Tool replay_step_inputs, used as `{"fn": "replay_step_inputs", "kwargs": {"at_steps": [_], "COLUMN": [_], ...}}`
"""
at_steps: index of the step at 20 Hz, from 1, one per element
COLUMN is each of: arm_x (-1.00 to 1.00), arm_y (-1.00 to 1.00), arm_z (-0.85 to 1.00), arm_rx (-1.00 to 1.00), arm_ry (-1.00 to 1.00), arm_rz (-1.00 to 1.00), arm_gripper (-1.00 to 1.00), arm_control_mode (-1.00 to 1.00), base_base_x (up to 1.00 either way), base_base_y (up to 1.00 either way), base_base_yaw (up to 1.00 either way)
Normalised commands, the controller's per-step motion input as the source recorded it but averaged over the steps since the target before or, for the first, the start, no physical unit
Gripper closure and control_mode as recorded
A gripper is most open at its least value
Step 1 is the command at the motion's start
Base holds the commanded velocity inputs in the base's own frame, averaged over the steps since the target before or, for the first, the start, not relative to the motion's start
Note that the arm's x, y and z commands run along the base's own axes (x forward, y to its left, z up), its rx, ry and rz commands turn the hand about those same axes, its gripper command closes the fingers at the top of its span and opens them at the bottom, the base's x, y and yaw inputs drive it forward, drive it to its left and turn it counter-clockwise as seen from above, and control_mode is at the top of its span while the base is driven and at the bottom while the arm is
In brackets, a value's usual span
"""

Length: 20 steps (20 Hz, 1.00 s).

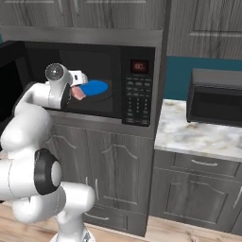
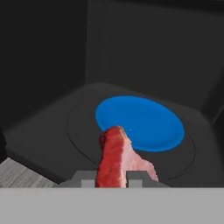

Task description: Transport the steak from the fridge to the microwave and turn on the microwave.

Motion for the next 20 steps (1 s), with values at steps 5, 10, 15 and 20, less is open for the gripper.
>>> {"fn": "replay_step_inputs", "kwargs": {"at_steps": [5, 10, 15, 20], "arm_x": [0.26, 0.36, 0.26, 0.18], "arm_y": [0.08, 0.09, 0.03, 0.00], "arm_z": [-0.03, 0.00, 0.00, -0.02], "arm_rx": [-0.05, -0.01, 0.00, 0.00], "arm_ry": [-0.04, 0.00, 0.00, 0.00], "arm_rz": [0.00, 0.00, 0.00, 0.00], "arm_gripper": [1.00, 1.00, 1.00, 1.00], "arm_control_mode": [-1.00, -1.00, -1.00, -1.00], "base_base_x": [0.00, 0.00, 0.00, 0.00], "base_base_y": [0.00, 0.00, 0.00, 0.00], "base_base_yaw": [0.00, 0.00, 0.00, 0.00]}}
